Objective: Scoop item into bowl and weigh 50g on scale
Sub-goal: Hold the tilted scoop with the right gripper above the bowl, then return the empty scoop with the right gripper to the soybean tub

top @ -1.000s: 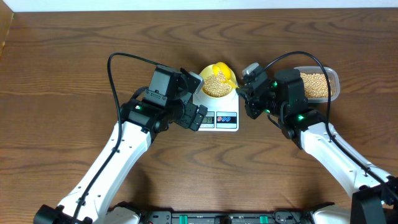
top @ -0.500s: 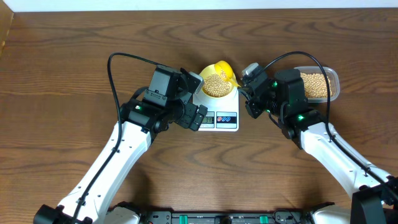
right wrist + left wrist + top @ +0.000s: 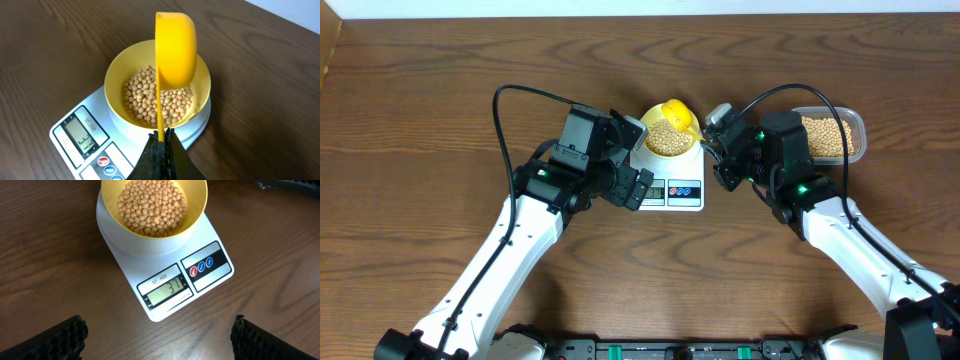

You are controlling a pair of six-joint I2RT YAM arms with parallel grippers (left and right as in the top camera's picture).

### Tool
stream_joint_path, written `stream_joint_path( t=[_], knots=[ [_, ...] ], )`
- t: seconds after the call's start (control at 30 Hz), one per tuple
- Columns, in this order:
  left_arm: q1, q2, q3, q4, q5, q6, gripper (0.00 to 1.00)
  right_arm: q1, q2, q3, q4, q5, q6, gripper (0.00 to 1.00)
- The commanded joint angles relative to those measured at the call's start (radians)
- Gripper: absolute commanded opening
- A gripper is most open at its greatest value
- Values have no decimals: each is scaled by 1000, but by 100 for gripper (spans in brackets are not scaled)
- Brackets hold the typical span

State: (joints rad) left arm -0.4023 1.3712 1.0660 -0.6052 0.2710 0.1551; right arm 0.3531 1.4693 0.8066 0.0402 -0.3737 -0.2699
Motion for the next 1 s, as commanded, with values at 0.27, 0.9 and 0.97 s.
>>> stream_joint_path(
  t=[0.27, 0.9, 0.97],
  knots=[
    [0, 5, -5, -3, -6, 9, 94, 8, -20, 17, 1, -10, -86, 1],
    [0, 5, -5, -3, -6, 9, 94, 6, -24, 17, 175, 30, 238, 1],
    [0, 5, -5, -3, -6, 9, 94, -4, -45, 17, 188, 27, 338, 1]
  ],
)
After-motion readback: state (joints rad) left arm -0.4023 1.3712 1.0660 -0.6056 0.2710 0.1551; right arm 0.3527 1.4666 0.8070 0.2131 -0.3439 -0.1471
